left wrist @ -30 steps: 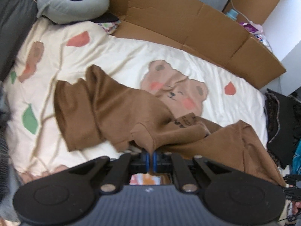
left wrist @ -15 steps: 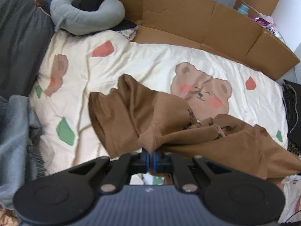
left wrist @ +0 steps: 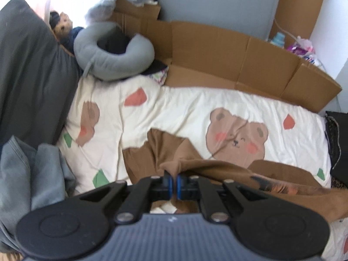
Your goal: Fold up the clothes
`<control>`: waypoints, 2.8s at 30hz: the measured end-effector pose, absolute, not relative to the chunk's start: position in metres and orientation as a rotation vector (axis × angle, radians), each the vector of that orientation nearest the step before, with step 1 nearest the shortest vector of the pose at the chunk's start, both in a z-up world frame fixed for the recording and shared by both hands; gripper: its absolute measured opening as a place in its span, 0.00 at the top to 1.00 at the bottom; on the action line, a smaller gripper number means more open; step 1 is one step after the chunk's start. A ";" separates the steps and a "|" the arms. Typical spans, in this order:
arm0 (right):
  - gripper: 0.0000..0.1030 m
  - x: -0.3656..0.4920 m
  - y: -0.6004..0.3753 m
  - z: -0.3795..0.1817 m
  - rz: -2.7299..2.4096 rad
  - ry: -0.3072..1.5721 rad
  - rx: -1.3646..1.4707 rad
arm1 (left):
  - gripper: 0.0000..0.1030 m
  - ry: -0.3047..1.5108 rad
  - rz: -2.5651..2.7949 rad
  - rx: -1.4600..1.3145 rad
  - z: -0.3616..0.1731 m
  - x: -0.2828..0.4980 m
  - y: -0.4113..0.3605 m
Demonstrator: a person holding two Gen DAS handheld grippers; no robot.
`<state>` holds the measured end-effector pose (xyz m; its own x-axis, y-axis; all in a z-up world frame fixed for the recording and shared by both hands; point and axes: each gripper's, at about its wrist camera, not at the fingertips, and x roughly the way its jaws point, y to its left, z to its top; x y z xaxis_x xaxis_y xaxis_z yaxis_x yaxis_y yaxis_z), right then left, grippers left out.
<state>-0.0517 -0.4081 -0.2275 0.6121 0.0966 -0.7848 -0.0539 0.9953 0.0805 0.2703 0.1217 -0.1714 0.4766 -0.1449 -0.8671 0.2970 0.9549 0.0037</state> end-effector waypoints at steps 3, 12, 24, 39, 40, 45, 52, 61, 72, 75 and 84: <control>0.97 -0.071 -0.414 -0.210 0.059 0.890 0.069 | 0.96 1.016 -0.293 0.162 -0.158 0.268 0.113; 0.97 -0.142 -0.442 -0.179 -0.066 0.878 0.121 | 0.96 0.964 -0.422 0.171 -0.129 0.255 0.062; 0.94 -0.219 -0.473 -0.190 -0.170 1.010 0.230 | 0.96 1.007 -0.557 0.216 -0.134 0.225 0.008; 0.92 -0.156 -0.456 -0.225 -0.080 1.016 0.244 | 0.96 1.126 -0.369 0.196 -0.149 0.174 0.127; 0.92 -0.147 -0.454 -0.226 -0.068 1.012 0.240 | 0.96 1.128 -0.355 0.193 -0.148 0.170 0.135; 0.83 -0.103 -0.440 -0.230 -0.020 0.978 0.211 | 0.96 1.143 -0.295 0.189 -0.146 0.154 0.166; 0.72 -0.042 -0.415 -0.249 0.061 0.952 0.209 | 0.96 1.174 -0.226 0.174 -0.154 0.141 0.197; 0.62 0.050 -0.365 -0.309 0.186 0.993 0.213 | 0.96 1.239 -0.167 0.153 -0.188 0.132 0.223; 0.54 0.146 -0.313 -0.357 0.304 1.042 0.149 | 0.96 1.343 -0.089 0.095 -0.250 0.134 0.263; 0.54 0.166 -0.304 -0.372 0.316 1.061 0.131 | 0.96 1.368 -0.065 0.069 -0.268 0.132 0.273; 0.39 0.199 -0.285 -0.398 0.358 1.082 0.098 | 0.96 1.407 -0.024 0.018 -0.310 0.132 0.287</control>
<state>0.1995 -0.2854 -0.3980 0.4187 0.3325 -0.8451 -0.2375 0.9383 0.2515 0.1323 0.2873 -0.3104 0.1632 -0.0061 -0.9866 0.0281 0.9996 -0.0015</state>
